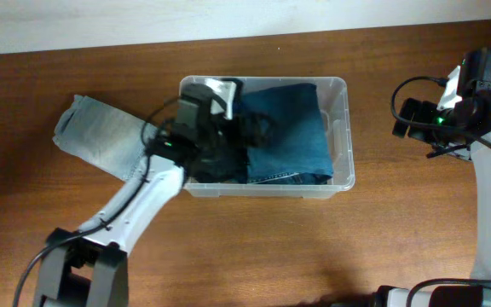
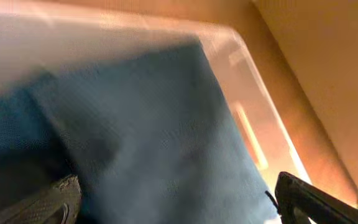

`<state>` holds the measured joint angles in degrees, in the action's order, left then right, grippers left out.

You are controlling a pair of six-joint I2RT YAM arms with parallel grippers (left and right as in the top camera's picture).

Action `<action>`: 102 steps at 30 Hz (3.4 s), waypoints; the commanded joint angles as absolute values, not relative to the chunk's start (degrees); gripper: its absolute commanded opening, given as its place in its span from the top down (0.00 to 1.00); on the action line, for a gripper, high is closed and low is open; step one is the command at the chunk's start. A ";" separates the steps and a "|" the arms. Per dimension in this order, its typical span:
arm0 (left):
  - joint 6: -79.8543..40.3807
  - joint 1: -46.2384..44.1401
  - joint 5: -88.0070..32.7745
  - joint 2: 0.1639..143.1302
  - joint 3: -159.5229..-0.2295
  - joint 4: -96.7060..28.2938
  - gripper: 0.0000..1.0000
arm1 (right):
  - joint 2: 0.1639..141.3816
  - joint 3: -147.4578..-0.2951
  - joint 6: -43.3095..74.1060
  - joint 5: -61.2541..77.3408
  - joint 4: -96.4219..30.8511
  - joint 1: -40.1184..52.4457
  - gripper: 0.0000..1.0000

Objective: Pack container
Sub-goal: 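Press the jeans down into the bin's left side with the left gripper, then withdraw the left gripper from the bin toward the light-blue jeans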

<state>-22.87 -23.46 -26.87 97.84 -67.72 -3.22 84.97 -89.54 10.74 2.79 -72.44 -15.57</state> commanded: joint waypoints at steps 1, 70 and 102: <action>-21.30 -21.85 -26.92 97.17 -71.68 -0.14 0.01 | 84.49 -89.14 11.18 2.50 -72.47 -15.84 0.01; -23.00 -28.91 -37.69 113.27 -74.48 5.06 0.83 | 84.49 -89.14 10.96 2.52 -73.60 -15.84 0.01; -13.21 -6.09 -38.52 98.17 -75.18 -5.45 0.01 | 91.46 -80.84 10.20 5.85 -69.67 -15.77 0.78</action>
